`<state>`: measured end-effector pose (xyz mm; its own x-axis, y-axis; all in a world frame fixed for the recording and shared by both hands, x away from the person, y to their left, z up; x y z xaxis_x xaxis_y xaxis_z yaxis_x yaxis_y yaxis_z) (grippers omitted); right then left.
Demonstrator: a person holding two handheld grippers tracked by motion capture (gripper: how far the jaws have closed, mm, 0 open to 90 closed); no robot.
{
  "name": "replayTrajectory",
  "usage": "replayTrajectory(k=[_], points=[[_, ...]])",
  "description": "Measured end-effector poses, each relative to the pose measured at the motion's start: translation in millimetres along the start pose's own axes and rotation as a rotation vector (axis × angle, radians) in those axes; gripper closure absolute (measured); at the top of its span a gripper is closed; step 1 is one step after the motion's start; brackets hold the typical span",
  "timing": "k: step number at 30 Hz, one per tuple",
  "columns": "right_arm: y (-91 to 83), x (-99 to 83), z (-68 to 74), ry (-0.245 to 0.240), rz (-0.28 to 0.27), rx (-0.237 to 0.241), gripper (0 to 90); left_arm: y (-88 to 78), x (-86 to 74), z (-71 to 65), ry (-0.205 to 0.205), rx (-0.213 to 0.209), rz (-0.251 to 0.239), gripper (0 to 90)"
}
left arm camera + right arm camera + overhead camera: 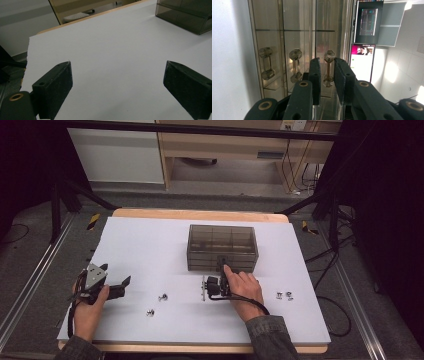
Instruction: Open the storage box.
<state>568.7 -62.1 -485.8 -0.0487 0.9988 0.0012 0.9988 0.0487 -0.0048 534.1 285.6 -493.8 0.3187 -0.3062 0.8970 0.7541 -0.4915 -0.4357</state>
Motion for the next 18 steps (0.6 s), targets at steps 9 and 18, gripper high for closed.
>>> replayTrajectory(k=[9, 18], points=[[0.3, 1.7, 1.0, 0.017, -0.001, -0.045, 81.5, -1.1, -1.6, 0.3, -0.001, 0.001, 0.006, 8.3], [-10.2, 1.6, 0.4, 0.040, -0.006, -0.033, 81.7, -0.3, -2.9, 0.3, -0.007, -0.001, 0.014, 8.2]])
Point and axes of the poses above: each handheld gripper's, and its own axes: y roughly forward along the jaws, x roughly out of its top, z roughly to its left, the point moved 8 cm from there along y, roughly forward along the jaws, and after that the axes turned 11 degrees about -x, right-handed, at the moved point
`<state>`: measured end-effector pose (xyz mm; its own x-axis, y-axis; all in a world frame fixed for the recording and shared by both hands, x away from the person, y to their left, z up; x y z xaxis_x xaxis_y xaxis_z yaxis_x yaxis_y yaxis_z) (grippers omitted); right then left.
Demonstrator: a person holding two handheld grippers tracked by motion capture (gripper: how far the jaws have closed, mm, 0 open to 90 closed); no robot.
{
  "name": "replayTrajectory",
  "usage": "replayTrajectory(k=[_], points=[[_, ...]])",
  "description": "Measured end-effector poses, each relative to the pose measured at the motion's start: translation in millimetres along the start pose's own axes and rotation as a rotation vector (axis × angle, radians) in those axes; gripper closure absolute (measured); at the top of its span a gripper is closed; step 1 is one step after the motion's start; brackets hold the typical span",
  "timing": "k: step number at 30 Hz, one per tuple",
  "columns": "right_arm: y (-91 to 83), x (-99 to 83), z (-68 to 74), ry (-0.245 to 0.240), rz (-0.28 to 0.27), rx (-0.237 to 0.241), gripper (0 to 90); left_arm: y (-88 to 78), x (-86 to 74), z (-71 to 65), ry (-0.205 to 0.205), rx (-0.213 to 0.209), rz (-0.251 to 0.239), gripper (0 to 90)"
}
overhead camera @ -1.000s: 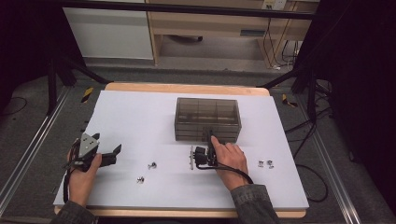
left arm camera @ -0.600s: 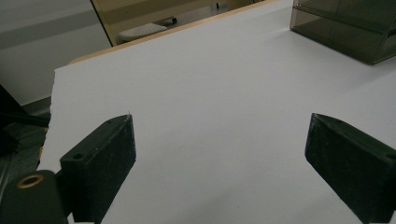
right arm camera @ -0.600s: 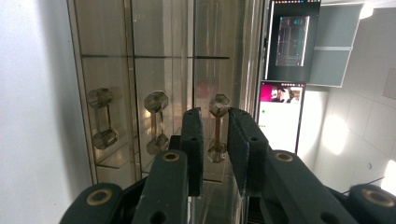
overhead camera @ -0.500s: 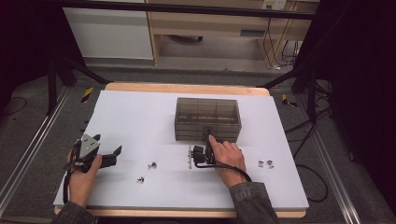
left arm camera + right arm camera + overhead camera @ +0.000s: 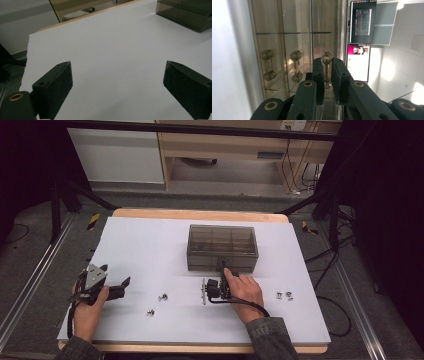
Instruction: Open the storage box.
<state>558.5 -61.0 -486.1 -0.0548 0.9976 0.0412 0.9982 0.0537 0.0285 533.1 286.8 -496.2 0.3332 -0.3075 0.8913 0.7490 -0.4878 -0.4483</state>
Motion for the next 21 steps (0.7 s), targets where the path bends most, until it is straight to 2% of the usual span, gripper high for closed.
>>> replayTrajectory(k=[4, 7, 9, 11, 13, 15, 17, 18, 19, 20, 21], points=[[-7.7, 1.3, -0.3, 0.001, 0.003, 0.003, 81.6, 0.0, 0.4, 0.0, -0.004, 0.000, -0.004, 7.8], [-18.8, 2.3, 0.3, 0.019, -0.004, 0.001, 81.4, 1.8, 1.2, -2.6, -0.007, -0.019, -0.009, 7.3], [-20.3, 1.5, 0.9, 0.025, -0.005, 0.000, 80.8, 3.1, 1.2, -4.8, -0.006, -0.031, -0.007, 6.6], [-19.7, 1.9, 1.4, 0.042, -0.011, 0.013, 71.6, 4.1, 2.2, -7.8, -0.009, -0.047, -0.011, 5.9], [-21.3, 0.7, 3.9, 0.089, 0.013, 0.043, 60.3, 5.1, 3.9, -12.4, -0.011, -0.067, -0.020, 4.9], [-25.5, -2.7, 2.6, 0.150, 0.036, 0.066, 54.6, 7.2, 5.3, -18.2, 0.003, -0.086, -0.016, 3.6], [-30.5, -8.2, -1.1, 0.220, 0.047, 0.078, 50.5, 8.1, 6.7, -21.6, 0.014, -0.093, -0.016, 3.4], [-33.1, -12.4, -3.8, 0.255, 0.060, 0.081, 49.2, 8.7, 11.3, -30.1, 0.042, -0.114, -0.020, 3.4], [-33.1, -12.4, -3.8, 0.255, 0.060, 0.081, 49.2, 8.7, 11.3, -30.1, 0.042, -0.114, -0.020, 3.4], [-37.7, -22.7, -8.4, 0.334, 0.087, 0.091, 48.7, 8.6, 17.8, -38.6, 0.066, -0.122, -0.025, 3.4], [-39.5, -29.0, -9.8, 0.371, 0.107, 0.108, 49.1, 8.2, 21.2, -43.5, 0.073, -0.133, -0.030, 3.5]])
Point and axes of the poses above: each handheld gripper's, and its own axes: y roughly forward along the jaws, x roughly out of its top, z roughly to its left, the point moved 8 cm from there along y, roughly forward along the jaws, and after that the axes turned 11 degrees about -x, right-handed, at the moved point
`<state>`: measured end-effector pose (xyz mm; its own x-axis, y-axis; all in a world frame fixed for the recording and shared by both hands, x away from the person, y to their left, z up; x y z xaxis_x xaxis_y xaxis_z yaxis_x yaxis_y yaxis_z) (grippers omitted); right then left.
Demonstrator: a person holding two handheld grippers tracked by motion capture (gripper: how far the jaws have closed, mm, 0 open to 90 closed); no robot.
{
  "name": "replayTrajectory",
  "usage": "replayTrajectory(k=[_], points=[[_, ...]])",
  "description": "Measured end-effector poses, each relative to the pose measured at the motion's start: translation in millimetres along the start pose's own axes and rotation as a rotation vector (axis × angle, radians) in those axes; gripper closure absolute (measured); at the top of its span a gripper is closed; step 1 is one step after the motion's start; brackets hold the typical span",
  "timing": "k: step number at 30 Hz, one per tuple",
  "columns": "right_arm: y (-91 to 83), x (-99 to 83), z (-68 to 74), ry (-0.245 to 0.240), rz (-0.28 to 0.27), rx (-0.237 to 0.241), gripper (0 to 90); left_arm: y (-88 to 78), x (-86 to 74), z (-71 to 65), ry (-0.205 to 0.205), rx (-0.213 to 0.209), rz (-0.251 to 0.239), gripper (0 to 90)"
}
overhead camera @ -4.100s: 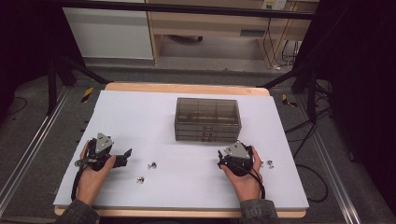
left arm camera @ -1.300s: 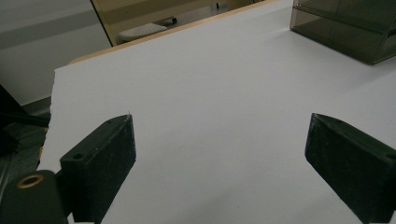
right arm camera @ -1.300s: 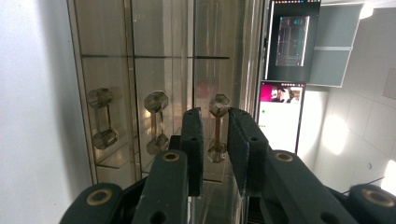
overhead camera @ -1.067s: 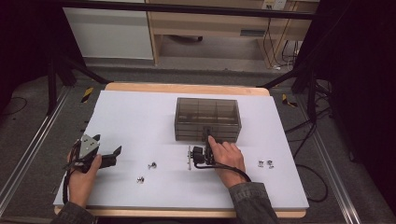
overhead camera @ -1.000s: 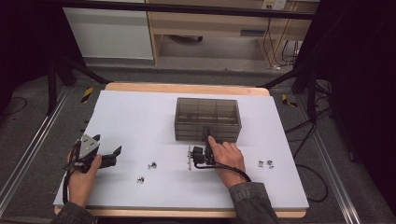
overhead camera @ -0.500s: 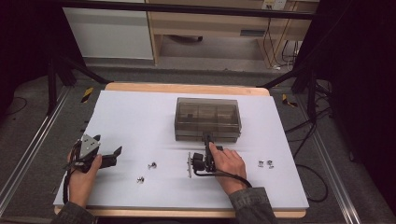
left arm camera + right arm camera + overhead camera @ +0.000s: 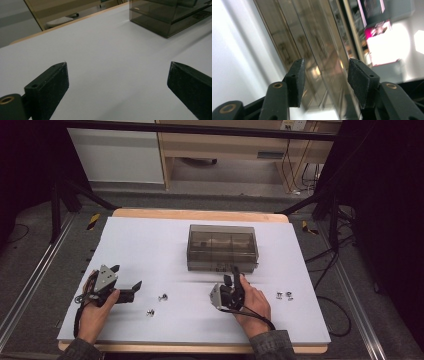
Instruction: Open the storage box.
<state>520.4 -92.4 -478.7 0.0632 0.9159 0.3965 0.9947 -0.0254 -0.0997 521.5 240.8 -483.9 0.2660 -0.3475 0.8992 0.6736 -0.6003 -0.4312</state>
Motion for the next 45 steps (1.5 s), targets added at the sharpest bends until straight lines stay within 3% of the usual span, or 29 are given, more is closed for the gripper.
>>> replayTrajectory(k=[1, 2, 4, 7, 9, 10, 11, 12, 13, 14, 16, 20, 24, 25, 26, 28, 32, 36, 40, 45], points=[[0.0, 0.0, 0.0, 0.000, 0.000, 0.000, 49.1, 0.0, 0.0, 0.0, 0.000, 0.000, 0.000, 3.6], [-1.2, -12.4, -4.7, 0.077, 0.038, 0.042, 48.1, 2.4, 6.2, -9.4, 0.016, -0.030, 0.002, 3.8], [-2.5, -23.2, -6.0, 0.169, 0.068, 0.082, 46.6, 7.1, 10.4, -17.2, 0.040, -0.047, 0.024, 3.8], [-2.4, -39.1, -9.8, 0.239, 0.088, 0.151, 44.1, 13.9, 14.4, -24.5, 0.051, -0.074, 0.041, 3.9], [-2.3, -48.0, -13.4, 0.300, 0.098, 0.204, 43.8, 25.1, 18.5, -36.3, 0.088, -0.107, 0.082, 4.1], [-2.3, -48.0, -13.4, 0.300, 0.098, 0.204, 43.8, 25.1, 18.5, -36.3, 0.088, -0.107, 0.082, 4.7], [-2.6, -52.3, -15.9, 0.348, 0.106, 0.237, 42.6, 28.7, 20.4, -40.7, 0.094, -0.124, 0.091, 4.7], [-2.2, -61.2, -21.9, 0.437, 0.127, 0.301, 38.1, 35.1, 25.1, -48.9, 0.118, -0.149, 0.115, 4.9], [-2.2, -61.2, -21.9, 0.437, 0.127, 0.301, 38.1, 35.1, 25.1, -48.9, 0.118, -0.149, 0.115, 5.7], [-2.0, -69.4, -27.7, 0.516, 0.148, 0.366, 35.4, 40.2, 32.3, -56.2, 0.148, -0.158, 0.129, 6.5], [-1.2, -76.8, -33.7, 0.576, 0.163, 0.416, 32.6, 44.4, 40.6, -62.7, 0.164, -0.175, 0.131, 7.1], [1.8, -88.6, -47.3, 0.613, 0.176, 0.453, 31.4, 55.4, 53.6, -71.6, 0.140, -0.225, 0.135, 11.1], [5.6, -93.7, -53.6, 0.620, 0.187, 0.474, 33.5, 63.8, 60.3, -73.7, 0.159, -0.236, 0.160, 14.3], [7.3, -94.8, -55.2, 0.621, 0.188, 0.481, 36.1, 66.6, 62.7, -75.2, 0.153, -0.245, 0.159, 15.7], [9.8, -96.1, -58.0, 0.614, 0.193, 0.499, 44.3, 70.2, 66.8, -77.8, 0.147, -0.267, 0.168, 19.1], [12.6, -96.5, -60.2, 0.594, 0.193, 0.507, 49.4, 72.7, 71.7, -81.9, 0.143, -0.279, 0.161, 25.2], [17.3, -95.0, -61.8, 0.591, 0.184, 0.529, 55.0, 76.4, 79.1, -84.4, 0.154, -0.268, 0.159, 32.5], [21.7, -90.0, -61.4, 0.593, 0.171, 0.559, 56.1, 83.3, 84.2, -81.1, 0.118, -0.274, 0.149, 38.4], [22.9, -87.5, -62.3, 0.598, 0.161, 0.570, 57.9, 85.5, 79.5, -75.6, 0.093, -0.278, 0.151, 41.7], [29.5, -88.3, -61.1, 0.626, 0.164, 0.586, 62.1, 95.7, 77.7, -81.4, 0.113, -0.283, 0.164, 44.8]])
Point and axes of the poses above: each handheld gripper's, and its own axes: y roughly forward along the jaws, x roughly out of its top, z roughly to its left, the point moved 8 cm from there along y, roughly forward along the jaws, and after that the axes turned 11 degrees about -x, right-handed, at the moved point
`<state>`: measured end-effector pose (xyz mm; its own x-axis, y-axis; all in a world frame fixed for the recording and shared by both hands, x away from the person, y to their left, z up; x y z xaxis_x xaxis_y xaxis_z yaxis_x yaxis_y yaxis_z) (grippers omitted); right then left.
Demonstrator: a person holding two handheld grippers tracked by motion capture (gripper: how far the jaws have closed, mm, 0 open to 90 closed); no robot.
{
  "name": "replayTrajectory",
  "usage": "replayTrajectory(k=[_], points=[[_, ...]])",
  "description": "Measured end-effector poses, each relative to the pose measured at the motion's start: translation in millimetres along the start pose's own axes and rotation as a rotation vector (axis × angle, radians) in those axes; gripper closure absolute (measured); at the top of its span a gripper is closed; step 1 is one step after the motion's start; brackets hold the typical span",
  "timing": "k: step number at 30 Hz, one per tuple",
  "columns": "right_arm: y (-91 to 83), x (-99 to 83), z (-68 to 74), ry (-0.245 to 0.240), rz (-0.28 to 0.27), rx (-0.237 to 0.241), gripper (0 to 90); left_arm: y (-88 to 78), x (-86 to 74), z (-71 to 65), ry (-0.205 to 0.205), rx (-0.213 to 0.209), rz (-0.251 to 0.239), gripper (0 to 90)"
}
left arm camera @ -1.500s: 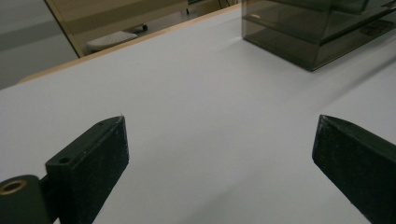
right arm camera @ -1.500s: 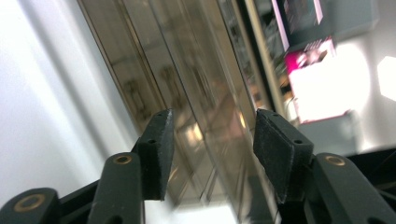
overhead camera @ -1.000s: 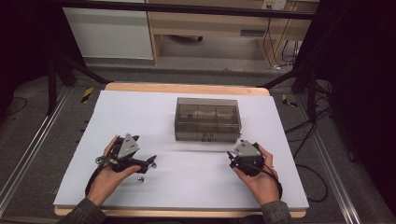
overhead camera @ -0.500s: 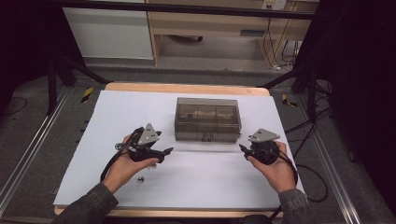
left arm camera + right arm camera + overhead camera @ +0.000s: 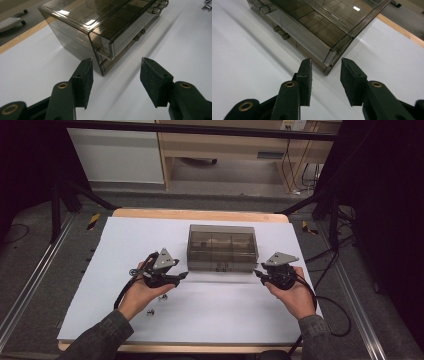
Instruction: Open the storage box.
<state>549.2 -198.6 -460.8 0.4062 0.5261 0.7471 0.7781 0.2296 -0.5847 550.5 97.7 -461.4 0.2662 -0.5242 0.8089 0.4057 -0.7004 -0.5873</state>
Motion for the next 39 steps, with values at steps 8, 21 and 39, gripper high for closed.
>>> replayTrajectory(k=[8, 21, 39], points=[[4.4, 8.2, -2.4, 0.024, -0.012, 0.011, 68.9, 11.8, 5.0, 8.1, -0.024, 0.015, 0.006, 56.4], [10.4, 5.9, -1.0, 0.015, -0.001, 0.042, 76.8, 19.0, 3.3, 9.9, -0.001, -0.002, 0.009, 75.9], [-3.1, -0.3, 5.5, 0.001, 0.011, 0.047, 78.0, 11.4, -2.0, -5.6, 0.001, -0.033, 0.031, 82.3]])
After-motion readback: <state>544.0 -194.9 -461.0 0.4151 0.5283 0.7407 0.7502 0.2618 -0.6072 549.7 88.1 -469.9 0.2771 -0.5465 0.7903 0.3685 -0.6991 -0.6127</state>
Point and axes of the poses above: each handheld gripper's, and its own axes: y roughly forward along the jaws, x roughly out of its top, z roughly to its left, the point moved 8 cm from there along y, roughly forward along the jaws, and after that the axes turned 11 degrees about -x, right-handed, at the moved point
